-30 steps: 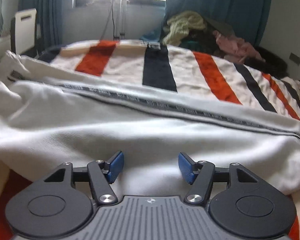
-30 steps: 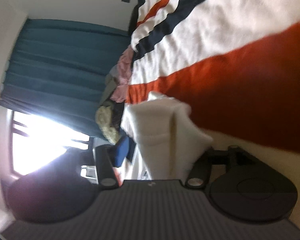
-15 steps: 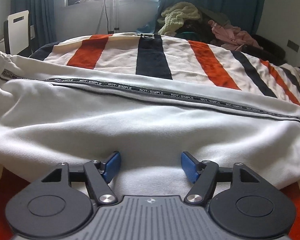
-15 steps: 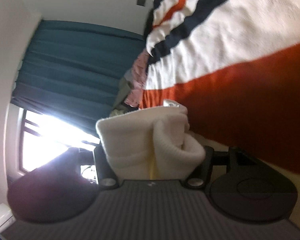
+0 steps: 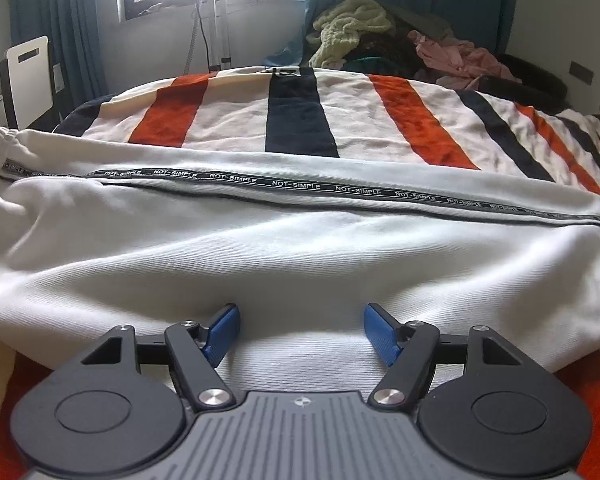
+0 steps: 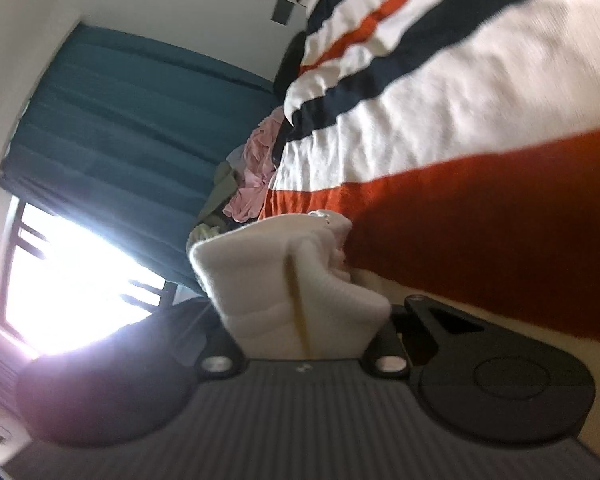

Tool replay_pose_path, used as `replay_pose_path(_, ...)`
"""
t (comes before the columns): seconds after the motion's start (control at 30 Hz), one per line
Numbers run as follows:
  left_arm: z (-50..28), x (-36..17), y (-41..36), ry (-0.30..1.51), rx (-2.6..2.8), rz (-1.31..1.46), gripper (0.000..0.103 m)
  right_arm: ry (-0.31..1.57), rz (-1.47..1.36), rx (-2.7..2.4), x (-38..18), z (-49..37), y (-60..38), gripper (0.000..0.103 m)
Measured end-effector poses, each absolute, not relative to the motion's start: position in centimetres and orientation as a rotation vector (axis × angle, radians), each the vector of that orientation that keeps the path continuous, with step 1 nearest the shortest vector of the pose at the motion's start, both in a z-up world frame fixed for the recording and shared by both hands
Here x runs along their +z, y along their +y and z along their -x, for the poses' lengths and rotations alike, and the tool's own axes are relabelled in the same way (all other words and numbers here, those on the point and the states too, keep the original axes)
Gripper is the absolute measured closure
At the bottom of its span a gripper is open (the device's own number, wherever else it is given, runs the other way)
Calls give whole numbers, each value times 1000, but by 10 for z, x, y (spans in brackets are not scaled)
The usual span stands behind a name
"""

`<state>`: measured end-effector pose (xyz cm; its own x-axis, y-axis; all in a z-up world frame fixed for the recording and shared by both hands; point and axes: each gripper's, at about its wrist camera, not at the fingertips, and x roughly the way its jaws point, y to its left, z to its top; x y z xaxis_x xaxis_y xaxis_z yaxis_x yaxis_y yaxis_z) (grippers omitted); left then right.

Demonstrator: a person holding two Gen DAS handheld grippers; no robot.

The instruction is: Fold clothes

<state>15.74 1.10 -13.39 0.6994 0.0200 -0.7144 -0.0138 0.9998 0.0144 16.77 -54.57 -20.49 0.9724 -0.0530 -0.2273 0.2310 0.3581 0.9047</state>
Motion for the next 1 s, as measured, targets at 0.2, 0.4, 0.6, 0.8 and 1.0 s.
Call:
replay_pose_path(0.2,-155,-124,8,765,-13,-9,32,160,-944,-151,-154,-174,-515,89)
replay_pose_path(0.4,-151,-105,12,690,-43,22,32,116,-568,-52,-94,-173,-450,89)
replay_pose_path(0.6,-146,-82,34,598,-44,73,32,68,-291,-21,-49,-170,-356,89)
replay_pose_path(0.8,-139,-63,70,538,-16,150,32,70,-53,13,-49,-168,-235,90)
replay_pose_path(1.0,-126,-57,103,517,27,180,32,165,106,89,-86,-177,-119,90)
